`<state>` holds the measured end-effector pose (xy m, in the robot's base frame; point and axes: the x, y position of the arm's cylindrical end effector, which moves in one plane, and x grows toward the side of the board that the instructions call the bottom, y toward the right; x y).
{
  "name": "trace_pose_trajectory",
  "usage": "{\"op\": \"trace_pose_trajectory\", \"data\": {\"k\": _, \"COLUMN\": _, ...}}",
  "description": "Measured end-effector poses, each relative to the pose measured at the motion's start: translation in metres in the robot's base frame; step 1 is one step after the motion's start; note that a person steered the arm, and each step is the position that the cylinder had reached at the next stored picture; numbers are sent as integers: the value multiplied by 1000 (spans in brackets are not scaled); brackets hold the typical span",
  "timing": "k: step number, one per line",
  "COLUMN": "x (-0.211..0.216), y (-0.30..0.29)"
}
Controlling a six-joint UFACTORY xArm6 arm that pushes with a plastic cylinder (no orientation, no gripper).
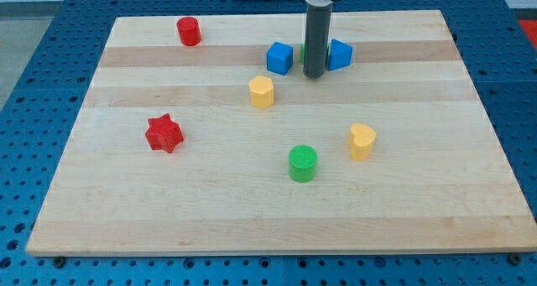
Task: Move the blue cube closer to the green star
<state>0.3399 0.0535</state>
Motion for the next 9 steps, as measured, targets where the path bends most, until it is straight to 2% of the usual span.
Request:
{"op": "trace_pose_trajectory", "data": {"k": 1, "x": 0, "y": -1}}
{"op": "trace_pose_trajectory", "data": {"k": 2, "x": 19, "y": -9}}
{"op": "trace_pose_trajectory", "data": {"k": 4, "x": 24, "y": -65}}
{"op": "trace_pose_trajectory", "data": {"k": 6, "x": 0, "y": -62}}
{"op": "trace_pose_trajectory", "data": {"k": 9, "x": 0, "y": -53}}
